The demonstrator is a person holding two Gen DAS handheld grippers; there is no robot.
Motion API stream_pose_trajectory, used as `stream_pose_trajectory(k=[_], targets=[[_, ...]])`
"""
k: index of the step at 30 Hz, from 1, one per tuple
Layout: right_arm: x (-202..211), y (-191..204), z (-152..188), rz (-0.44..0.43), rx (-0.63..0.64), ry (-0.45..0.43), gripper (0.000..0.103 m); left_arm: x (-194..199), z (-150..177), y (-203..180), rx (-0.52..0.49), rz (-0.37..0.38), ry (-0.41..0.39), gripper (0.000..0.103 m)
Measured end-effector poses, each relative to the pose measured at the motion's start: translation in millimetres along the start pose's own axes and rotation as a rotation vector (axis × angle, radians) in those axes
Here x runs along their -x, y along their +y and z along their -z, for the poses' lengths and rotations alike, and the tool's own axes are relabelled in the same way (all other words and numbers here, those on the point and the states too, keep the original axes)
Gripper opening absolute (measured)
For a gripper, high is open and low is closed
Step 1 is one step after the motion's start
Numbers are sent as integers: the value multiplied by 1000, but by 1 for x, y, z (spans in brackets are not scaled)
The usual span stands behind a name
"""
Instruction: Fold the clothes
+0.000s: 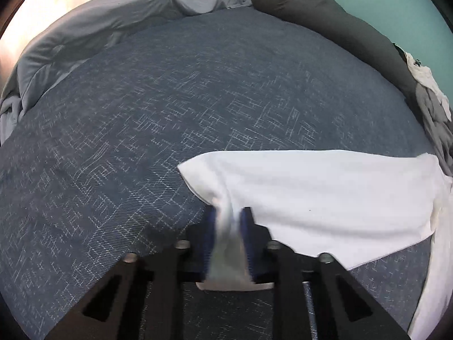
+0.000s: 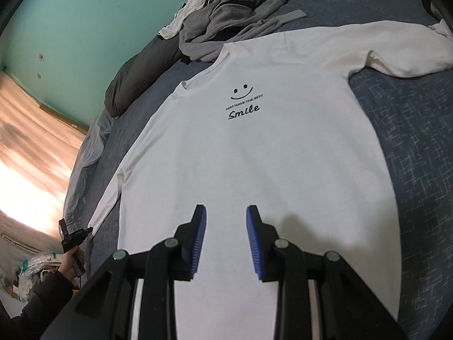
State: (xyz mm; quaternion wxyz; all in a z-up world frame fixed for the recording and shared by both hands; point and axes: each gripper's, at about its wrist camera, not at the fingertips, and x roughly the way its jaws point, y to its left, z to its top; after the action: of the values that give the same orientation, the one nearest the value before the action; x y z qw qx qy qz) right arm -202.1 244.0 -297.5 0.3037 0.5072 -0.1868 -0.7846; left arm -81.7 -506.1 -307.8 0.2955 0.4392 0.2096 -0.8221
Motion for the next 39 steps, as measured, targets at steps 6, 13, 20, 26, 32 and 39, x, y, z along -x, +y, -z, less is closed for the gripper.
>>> stream_pose_trajectory(k=[6, 13, 20, 26, 32, 39], targets=[[1, -7, 7, 8, -16, 5, 29, 23, -26, 3, -15, -27, -74, 5], [0, -10, 10, 21, -31, 8, 29, 23, -68, 4, -9, -45, -121, 5], [-6, 2, 7, 22, -4, 23, 29, 11, -106, 10, 20, -45, -143, 5], [-15, 20, 9, 32, 52, 45, 29, -23, -109, 27, 106, 7, -51, 8], [-27, 35, 10, 15, 74, 65, 29, -35, -95, 53, 195, 9, -12, 24], [-31, 45, 17, -8, 80, 72, 29, -20, -73, 74, 245, 87, -14, 37]])
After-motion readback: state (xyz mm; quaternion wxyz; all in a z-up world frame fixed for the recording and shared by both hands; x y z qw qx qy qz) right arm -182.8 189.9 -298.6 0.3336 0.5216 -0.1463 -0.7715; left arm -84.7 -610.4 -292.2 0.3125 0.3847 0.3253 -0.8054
